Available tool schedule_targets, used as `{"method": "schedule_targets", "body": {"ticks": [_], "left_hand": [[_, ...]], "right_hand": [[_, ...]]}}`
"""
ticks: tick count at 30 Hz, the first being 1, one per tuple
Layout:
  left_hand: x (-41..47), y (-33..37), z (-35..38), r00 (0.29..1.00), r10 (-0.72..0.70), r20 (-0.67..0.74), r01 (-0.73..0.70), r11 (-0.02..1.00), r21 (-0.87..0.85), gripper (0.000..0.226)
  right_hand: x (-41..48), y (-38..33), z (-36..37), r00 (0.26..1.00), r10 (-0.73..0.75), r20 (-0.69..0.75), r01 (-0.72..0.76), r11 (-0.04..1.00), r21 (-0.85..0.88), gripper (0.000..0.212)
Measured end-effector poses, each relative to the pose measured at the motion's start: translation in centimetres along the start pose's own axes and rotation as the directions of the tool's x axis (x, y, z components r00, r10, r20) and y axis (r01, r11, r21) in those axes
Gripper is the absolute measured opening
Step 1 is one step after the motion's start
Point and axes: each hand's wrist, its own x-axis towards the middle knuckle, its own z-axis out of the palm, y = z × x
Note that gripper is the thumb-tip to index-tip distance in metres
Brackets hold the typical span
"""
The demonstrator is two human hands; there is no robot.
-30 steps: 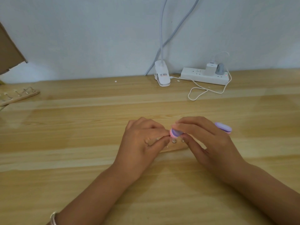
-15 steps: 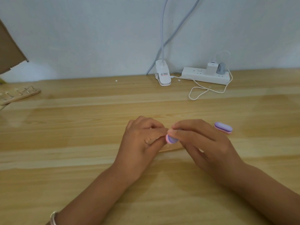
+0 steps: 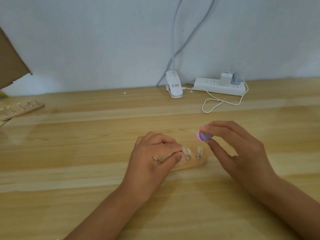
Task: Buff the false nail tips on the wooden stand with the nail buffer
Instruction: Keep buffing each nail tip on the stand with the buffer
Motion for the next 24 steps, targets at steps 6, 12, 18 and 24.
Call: {"method": "schedule_targets", "body": {"ticks": [6,12,18,24], "left_hand": [[0.1,0.2,0.1,0.999,-0.047,0.007,0.048,0.996,-0.072,0.010],[0.0,0.2,0.2,0.999,-0.022,0.039,0.023,1.000,-0.007,0.012],[-0.1,-0.1,0.2,0.999,0.020,0.032,-0.020,1.000,-0.011,0.016],[0.0,0.1,0.2,1.000,-0.002,0.026,0.003,1.000,-0.016,0.011]], "right_hand": [[-0.5,-1.6,1.1,0.992,-0.113,0.058,0.115,0.992,-0.041,0.031],[-0.1,-1.1,0.9,0.985,-0.139,0.106,0.150,0.983,-0.104,0.029],[-0.5,-1.7,1.5,0.970,-0.197,0.139,0.199,0.980,0.000,0.028],[-0.4,-1.5,1.2,0.981,-0.166,0.104,0.172,0.984,-0.052,0.025]]}}
